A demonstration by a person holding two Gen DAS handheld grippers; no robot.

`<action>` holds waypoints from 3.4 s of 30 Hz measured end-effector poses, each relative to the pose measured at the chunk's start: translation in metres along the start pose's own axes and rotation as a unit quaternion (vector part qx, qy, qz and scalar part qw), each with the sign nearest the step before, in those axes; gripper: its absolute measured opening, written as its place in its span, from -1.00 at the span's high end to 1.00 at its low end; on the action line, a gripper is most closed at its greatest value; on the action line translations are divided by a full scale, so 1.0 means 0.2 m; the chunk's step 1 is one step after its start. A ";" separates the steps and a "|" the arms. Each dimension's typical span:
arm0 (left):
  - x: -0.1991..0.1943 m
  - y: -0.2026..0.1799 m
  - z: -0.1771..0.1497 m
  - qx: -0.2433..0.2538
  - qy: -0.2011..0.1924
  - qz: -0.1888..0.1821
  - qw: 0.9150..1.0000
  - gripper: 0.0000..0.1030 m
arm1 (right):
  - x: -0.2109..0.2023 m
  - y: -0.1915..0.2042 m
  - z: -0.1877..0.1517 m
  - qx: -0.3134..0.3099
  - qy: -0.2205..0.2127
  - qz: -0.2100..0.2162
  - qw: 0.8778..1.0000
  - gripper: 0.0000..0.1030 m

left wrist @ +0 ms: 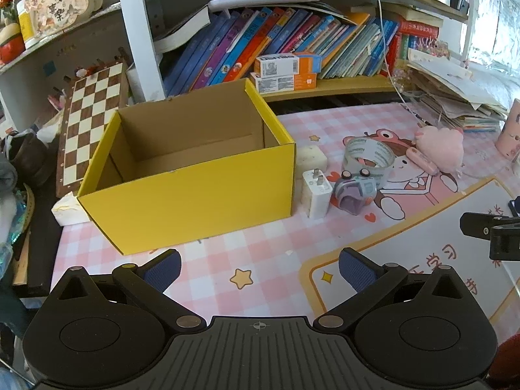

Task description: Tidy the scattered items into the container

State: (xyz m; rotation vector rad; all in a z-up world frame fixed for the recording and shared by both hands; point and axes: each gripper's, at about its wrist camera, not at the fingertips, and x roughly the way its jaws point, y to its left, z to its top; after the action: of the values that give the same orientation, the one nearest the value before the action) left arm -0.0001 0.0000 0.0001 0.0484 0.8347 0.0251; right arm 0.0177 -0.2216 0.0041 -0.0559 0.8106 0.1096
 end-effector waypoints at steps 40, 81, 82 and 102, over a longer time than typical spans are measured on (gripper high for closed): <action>0.02 0.01 0.00 -0.003 0.009 0.000 1.000 -1.00 | 0.02 0.02 0.00 -0.007 0.008 0.007 1.000 -1.00; 0.04 0.00 0.00 -0.005 0.020 -0.018 1.000 -1.00 | 0.02 0.02 0.01 -0.004 0.000 0.016 1.000 -1.00; 0.04 0.00 0.00 -0.005 0.021 -0.018 1.000 -1.00 | 0.02 0.02 0.01 -0.004 0.001 0.017 1.000 -1.00; 0.03 0.00 0.02 0.003 -0.018 -0.049 0.999 -1.00 | 0.05 0.04 0.03 -0.014 -0.003 0.027 1.000 -1.00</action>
State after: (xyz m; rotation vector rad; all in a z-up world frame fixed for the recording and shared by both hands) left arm 0.0070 0.0003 -0.0012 0.0130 0.7994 -0.0698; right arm 0.0274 -0.2127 0.0016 -0.0609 0.8044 0.1719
